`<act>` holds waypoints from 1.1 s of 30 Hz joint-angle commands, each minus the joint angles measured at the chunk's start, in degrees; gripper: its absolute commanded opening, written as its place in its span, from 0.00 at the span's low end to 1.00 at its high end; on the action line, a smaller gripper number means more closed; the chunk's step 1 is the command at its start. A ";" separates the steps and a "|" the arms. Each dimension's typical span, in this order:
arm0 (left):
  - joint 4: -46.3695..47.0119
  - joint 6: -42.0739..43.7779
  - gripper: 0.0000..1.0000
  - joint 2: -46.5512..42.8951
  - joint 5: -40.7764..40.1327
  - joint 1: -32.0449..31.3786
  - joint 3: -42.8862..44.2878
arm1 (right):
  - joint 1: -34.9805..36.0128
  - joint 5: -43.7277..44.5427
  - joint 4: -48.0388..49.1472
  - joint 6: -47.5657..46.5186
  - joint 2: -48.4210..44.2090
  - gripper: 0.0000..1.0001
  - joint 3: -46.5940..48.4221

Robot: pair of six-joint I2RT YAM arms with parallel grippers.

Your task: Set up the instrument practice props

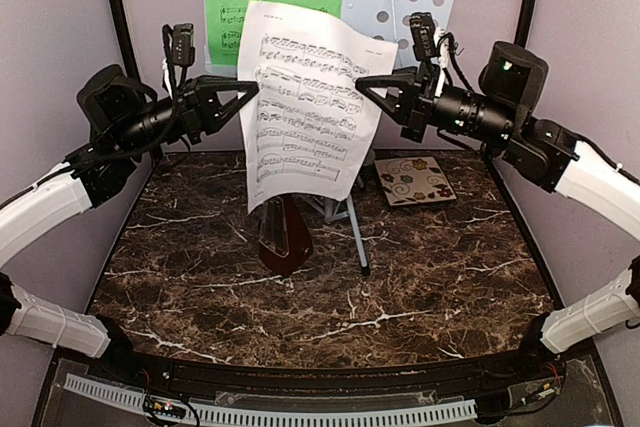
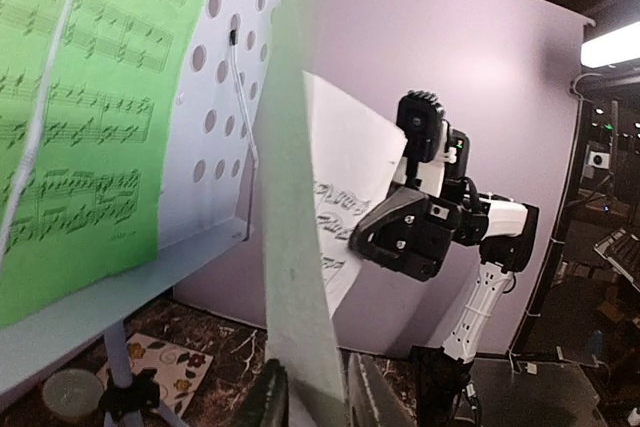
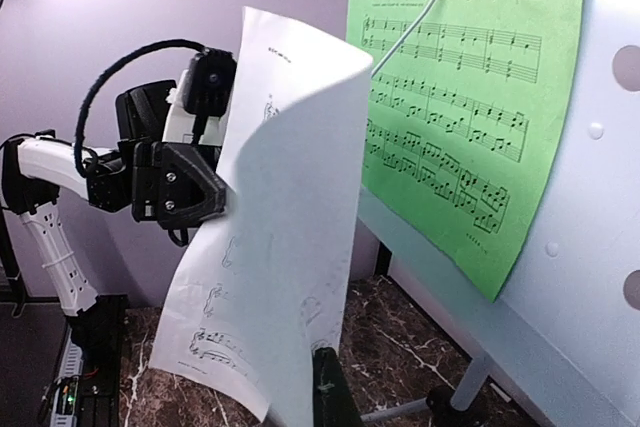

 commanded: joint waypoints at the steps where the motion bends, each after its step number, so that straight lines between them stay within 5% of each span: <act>1: -2.70 4.58 0.28 2.93 1.51 -4.22 8.17 | -0.87 2.08 -0.09 -1.89 -1.03 0.00 3.21; 9: -14.23 15.24 0.38 5.95 -1.58 -6.13 17.18 | -1.04 1.32 -2.53 -3.15 -2.36 0.00 3.43; 15: -16.39 16.76 0.21 7.16 -2.60 -6.13 19.63 | -1.10 1.70 -2.93 -3.50 -3.40 0.00 3.77; 20: -15.98 16.28 0.28 7.56 -2.07 -6.23 19.32 | -1.30 2.45 -2.90 -3.82 -4.00 0.00 4.19; 30: -14.11 12.92 0.00 9.72 -2.15 -7.27 22.64 | -1.51 4.61 -3.69 -4.53 -4.62 0.00 4.77; 33: -15.95 11.28 0.00 12.18 -5.39 -7.29 28.48 | -1.55 10.92 -2.93 -4.61 -5.32 0.30 4.76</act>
